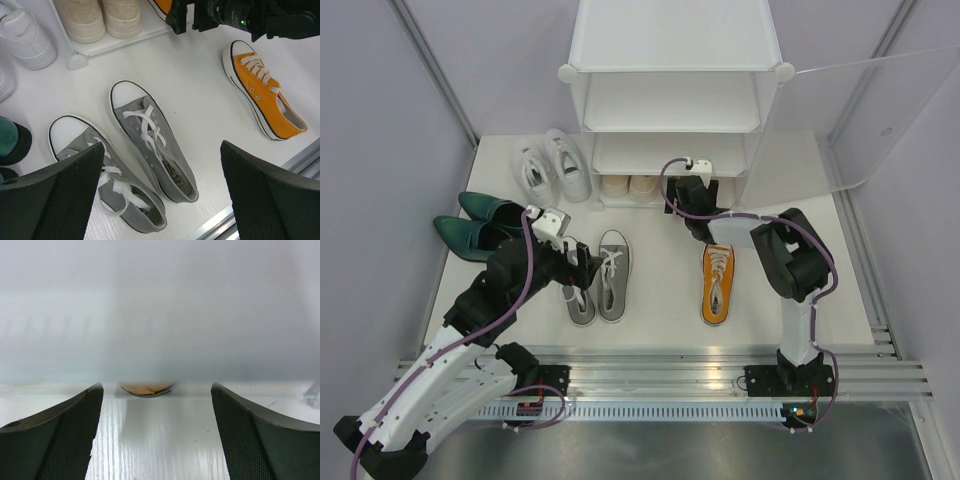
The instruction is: Place and organize the shoes in the shoe cabinet
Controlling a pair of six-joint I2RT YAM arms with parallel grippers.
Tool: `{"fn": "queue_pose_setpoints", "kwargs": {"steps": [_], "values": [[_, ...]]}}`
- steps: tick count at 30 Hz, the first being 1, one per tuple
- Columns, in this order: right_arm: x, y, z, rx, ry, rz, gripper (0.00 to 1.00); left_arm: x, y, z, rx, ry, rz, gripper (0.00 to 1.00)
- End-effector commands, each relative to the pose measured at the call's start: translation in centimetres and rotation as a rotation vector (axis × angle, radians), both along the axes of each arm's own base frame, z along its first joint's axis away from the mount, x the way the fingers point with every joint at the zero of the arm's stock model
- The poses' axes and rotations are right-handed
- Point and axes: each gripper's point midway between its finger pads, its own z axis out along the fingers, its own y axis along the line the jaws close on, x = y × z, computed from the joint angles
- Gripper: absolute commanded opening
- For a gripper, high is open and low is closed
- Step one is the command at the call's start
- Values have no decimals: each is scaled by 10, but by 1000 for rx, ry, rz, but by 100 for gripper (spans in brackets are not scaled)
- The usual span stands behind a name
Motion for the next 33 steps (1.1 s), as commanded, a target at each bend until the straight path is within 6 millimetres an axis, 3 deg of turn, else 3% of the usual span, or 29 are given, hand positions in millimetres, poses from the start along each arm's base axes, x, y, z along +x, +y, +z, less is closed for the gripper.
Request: {"fn": "queue_pose_setpoints", "kwargs": {"steps": [1,2,4,6,8,9,10,12,20,33], "values": [[-8,1,36,82,-78,8,91,-2,-5,22,-27,-55,-34,100],[-11,1,44,97,-91,12,91,-2,-5,22,-26,-54,-34,100],[-23,-2,38,102,-73,16,91,-2,-5,22,-27,-57,-33,100],[-31,-7,45,115,-76,13,91,-2,-4,23,-28,-58,-33,100],[-47,-15,34,119,-46,3,90,-1,-3,23,-27,-59,-27,100],[-53,-17,43,135,-60,0,90,-2,-3,23,-27,-60,-27,100],[-63,-25,35,129,-40,-13,90,-1,-3,23,-26,-61,-22,100],[-74,-33,43,136,-37,-33,90,-2,-3,23,-28,-62,-24,100],[-122,-59,41,118,101,-96,92,-1,-3,22,-23,-58,-21,100],[-197,-74,21,92,250,-125,93,1,-4,19,-16,-47,-22,100]]}}
